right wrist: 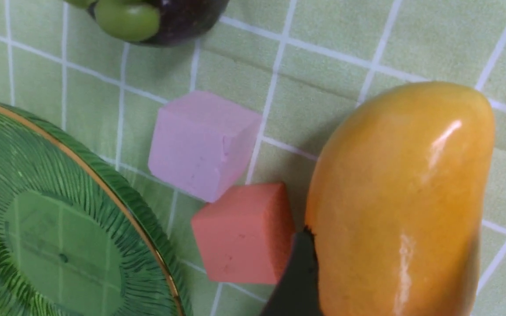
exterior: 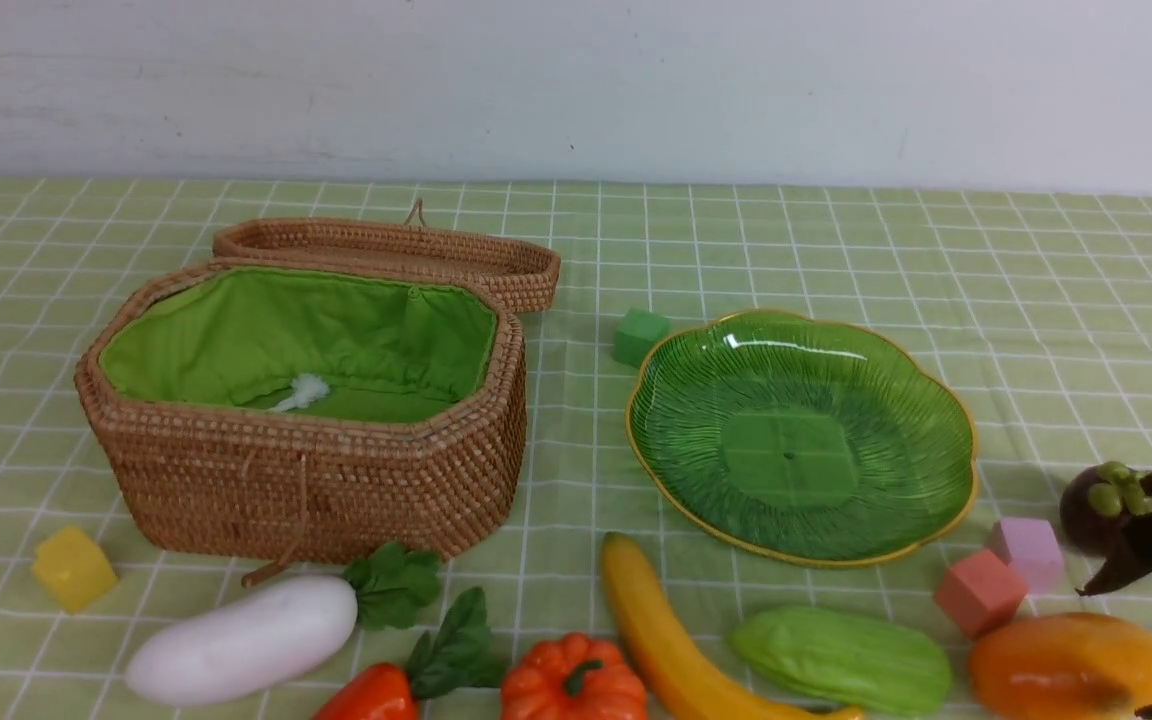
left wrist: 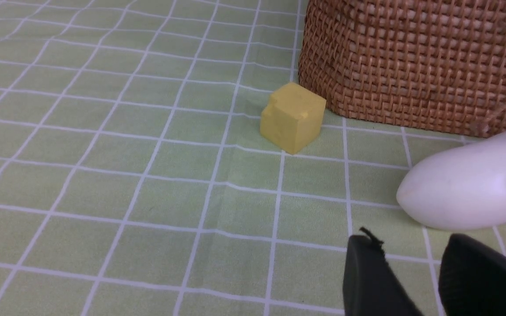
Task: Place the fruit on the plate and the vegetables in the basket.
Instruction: Use the right arm to grab a mango and put it into the right plate
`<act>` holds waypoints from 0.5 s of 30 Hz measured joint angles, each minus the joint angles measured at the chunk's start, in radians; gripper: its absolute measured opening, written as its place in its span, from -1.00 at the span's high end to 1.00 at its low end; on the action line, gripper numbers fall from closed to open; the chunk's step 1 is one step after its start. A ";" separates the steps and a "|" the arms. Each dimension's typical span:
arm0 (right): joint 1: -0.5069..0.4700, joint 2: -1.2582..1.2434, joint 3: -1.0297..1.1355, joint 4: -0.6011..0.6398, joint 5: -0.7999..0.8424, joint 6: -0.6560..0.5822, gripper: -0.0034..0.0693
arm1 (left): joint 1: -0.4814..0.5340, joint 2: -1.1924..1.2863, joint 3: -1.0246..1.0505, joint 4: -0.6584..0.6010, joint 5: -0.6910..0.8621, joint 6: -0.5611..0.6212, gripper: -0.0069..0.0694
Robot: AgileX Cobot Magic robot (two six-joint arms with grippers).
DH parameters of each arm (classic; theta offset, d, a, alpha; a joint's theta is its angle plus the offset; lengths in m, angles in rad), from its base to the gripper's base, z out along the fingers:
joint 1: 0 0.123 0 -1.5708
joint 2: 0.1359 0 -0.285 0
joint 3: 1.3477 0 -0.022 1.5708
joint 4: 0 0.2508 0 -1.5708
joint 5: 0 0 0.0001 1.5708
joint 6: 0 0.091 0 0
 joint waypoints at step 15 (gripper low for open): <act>0.000 0.150 -0.002 0.071 -0.034 -0.155 -0.79 | 0.000 0.000 0.000 0.000 0.000 0.000 0.19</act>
